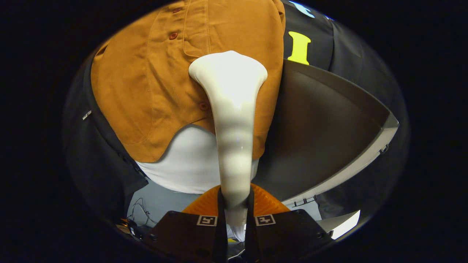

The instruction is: Iron the clothes twice with a garment steamer, once on the left side and once on the right side.

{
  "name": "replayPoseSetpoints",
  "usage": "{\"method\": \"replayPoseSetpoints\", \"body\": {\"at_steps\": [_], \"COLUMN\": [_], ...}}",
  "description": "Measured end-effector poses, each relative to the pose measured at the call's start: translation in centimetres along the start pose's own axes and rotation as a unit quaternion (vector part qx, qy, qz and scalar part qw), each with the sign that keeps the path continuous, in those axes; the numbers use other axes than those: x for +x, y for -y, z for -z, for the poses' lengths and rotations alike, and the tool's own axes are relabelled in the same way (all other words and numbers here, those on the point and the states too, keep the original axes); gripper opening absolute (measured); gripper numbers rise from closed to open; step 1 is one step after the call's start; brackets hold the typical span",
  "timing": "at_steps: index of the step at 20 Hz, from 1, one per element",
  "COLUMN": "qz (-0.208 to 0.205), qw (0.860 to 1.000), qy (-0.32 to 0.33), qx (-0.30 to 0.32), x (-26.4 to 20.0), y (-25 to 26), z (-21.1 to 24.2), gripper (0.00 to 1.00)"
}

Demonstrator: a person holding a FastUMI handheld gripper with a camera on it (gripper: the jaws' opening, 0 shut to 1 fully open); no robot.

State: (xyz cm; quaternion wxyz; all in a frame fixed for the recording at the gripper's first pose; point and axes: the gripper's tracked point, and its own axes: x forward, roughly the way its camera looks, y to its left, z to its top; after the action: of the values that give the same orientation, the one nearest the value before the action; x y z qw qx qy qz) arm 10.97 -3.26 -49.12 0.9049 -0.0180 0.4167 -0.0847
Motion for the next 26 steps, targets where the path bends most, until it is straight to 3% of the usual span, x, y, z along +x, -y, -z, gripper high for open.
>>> {"method": "replayPoseSetpoints", "body": {"at_steps": [6,13,20,26], "qz": [-0.011,-0.021,-0.048,-0.069], "qw": [1.000,0.992,0.968,0.945], "qy": [0.026,0.124,0.245,0.312], "qx": [0.009,0.002,-0.037,-0.068], "x": [-2.3,-8.3,-16.4,-20.2], "y": [-0.1,0.1,-3.0,-8.3], "z": [1.1,-3.5,-10.6,-16.6], "gripper": [0.22,0.22,0.22,0.22]}}
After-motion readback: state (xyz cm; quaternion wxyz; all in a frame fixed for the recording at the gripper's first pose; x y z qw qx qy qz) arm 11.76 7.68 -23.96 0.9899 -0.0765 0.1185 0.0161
